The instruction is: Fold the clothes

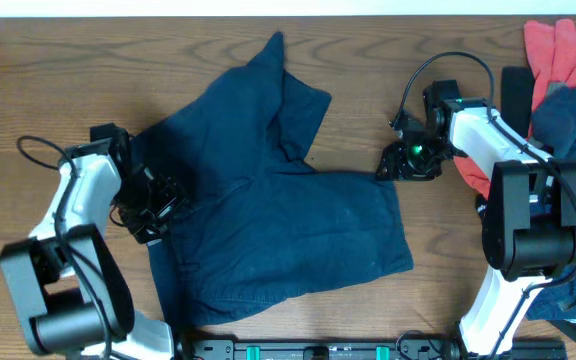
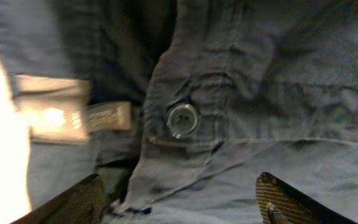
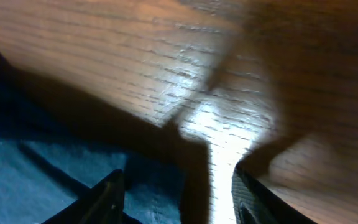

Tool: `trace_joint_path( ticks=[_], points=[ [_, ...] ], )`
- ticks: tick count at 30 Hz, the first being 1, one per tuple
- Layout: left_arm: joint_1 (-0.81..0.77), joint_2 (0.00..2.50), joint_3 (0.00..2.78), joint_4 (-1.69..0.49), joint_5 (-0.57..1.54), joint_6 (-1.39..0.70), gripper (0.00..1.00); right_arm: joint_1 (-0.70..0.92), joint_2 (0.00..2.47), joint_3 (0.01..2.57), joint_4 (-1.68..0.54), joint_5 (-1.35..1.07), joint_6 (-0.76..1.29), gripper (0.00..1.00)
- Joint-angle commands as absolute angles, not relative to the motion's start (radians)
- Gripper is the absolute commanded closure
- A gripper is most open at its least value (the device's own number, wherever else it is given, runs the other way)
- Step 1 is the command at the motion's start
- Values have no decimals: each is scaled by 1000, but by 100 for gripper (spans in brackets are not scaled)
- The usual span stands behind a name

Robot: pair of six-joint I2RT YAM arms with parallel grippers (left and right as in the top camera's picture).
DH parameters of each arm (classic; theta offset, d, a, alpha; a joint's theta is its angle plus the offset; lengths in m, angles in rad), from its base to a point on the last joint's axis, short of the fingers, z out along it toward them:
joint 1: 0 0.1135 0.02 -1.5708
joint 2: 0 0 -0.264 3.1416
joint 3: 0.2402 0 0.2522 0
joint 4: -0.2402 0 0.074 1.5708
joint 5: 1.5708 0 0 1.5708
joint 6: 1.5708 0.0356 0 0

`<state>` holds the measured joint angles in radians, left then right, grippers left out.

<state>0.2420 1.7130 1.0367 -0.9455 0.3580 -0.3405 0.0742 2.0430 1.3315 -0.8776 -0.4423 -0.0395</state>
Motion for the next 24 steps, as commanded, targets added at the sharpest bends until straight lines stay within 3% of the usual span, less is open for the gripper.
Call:
trace_joint_path(
  ticks=[1,5,7,10,11,12,13,24],
  points=[
    [245,1764,1049,-939,410,-283,29,84,2088,1322,-878,-486,-39,57],
    [245,1806,1049,-937,436,-261,37,83,2088,1322,-892,-537,-39,63],
    [245,1808,1049,-936,449,-258,46,83,2088,1322,-904,-549,-40,65],
    [246,1808,1050,-931,457,-258,74,76,2087,1322,-912,-583,-42,76],
    [246,1808,1050,-929,457,-258,89,71,2087,1322,-912,-596,-42,83],
    [246,1808,1050,-929,457,-258,94,65,2087,1322,-912,-606,-42,92],
    [246,1808,1053,-929,457,-257,94,56,2087,1322,-912,-611,-42,99],
    [224,1794,1353,-1198,449,-130,94,-99,2039,1500,-1100,-565,-32,99]
  ],
)
